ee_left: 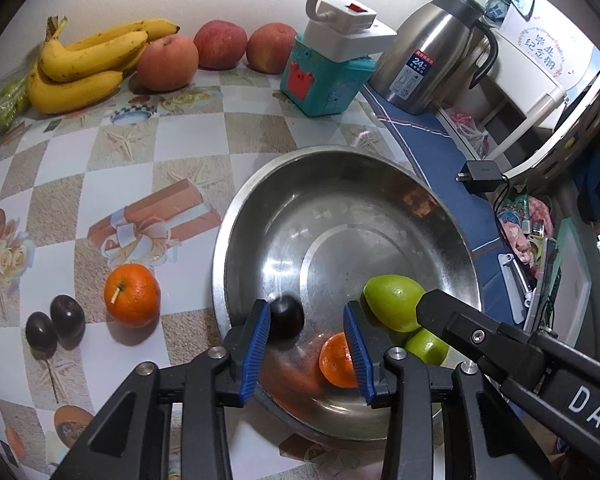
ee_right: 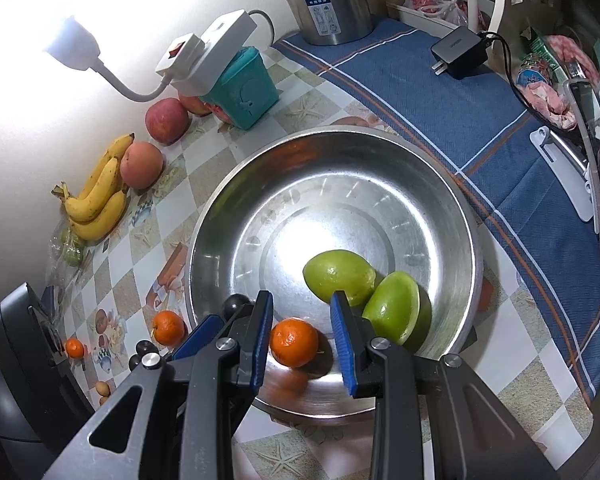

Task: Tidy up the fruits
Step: 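Carry the black plum over the steel bowl and open the left tool, then open both tools wide and pull them back from the bowl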

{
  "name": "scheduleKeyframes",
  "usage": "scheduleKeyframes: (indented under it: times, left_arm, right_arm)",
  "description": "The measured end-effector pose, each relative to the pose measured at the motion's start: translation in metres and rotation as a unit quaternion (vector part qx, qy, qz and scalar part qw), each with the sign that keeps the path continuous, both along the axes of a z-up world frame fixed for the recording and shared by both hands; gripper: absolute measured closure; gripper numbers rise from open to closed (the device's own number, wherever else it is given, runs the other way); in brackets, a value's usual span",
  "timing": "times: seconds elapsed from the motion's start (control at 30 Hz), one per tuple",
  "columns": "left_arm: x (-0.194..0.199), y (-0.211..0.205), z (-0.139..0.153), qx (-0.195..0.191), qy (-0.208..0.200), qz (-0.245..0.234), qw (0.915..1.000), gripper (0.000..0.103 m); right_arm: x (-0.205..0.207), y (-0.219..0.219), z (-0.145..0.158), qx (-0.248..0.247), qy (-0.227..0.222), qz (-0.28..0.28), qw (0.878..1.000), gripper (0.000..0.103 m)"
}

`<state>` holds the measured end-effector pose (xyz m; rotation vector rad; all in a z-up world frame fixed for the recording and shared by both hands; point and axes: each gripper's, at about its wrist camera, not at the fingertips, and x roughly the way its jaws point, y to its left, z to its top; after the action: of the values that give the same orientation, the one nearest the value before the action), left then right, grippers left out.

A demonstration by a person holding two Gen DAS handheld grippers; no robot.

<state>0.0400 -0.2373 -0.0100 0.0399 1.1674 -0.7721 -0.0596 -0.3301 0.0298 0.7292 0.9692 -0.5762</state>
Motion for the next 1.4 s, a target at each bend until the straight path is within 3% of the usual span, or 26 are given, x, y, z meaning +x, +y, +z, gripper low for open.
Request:
scheduleKeyframes:
  times: [0.13, 0.37, 0.63, 0.77, 1.03, 1.4]
  left_arm:
    - [0.0, 0.002, 0.009, 0.003, -0.008, 0.002, 1.0, 0.061]
    - [0.003, 0.015, 0.013, 0.053, -0.021, 0.016, 0.9982, 0.061]
    - [0.015, 0.041, 0.018, 0.084, -0.017, 0.05, 0.995, 0.06]
    - [0.025, 0.063, 0.023, 0.087, -0.006, 0.079, 0.9931, 0.055]
    - [0.039, 0.11, 0.037, 0.091, -0.007, 0.135, 0.9867, 0.053]
    - [0.044, 0.144, 0.045, 0.088, -0.006, 0.168, 0.9818, 0.048]
  right_arm:
    - [-0.001, 0.001, 0.006, -0.005, -0.008, 0.0, 1.0, 0.072]
    - [-0.002, 0.002, 0.01, -0.011, -0.011, 0.001, 1.0, 0.072]
    - [0.001, 0.004, 0.004, -0.013, 0.0, 0.007, 1.0, 0.072]
    - [0.003, 0.007, 0.003, -0.017, 0.005, 0.013, 1.0, 0.072]
    - [0.011, 0.021, 0.005, -0.032, 0.011, 0.04, 0.999, 0.072]
    - [0.019, 0.035, 0.009, -0.054, 0.017, 0.061, 0.997, 0.072]
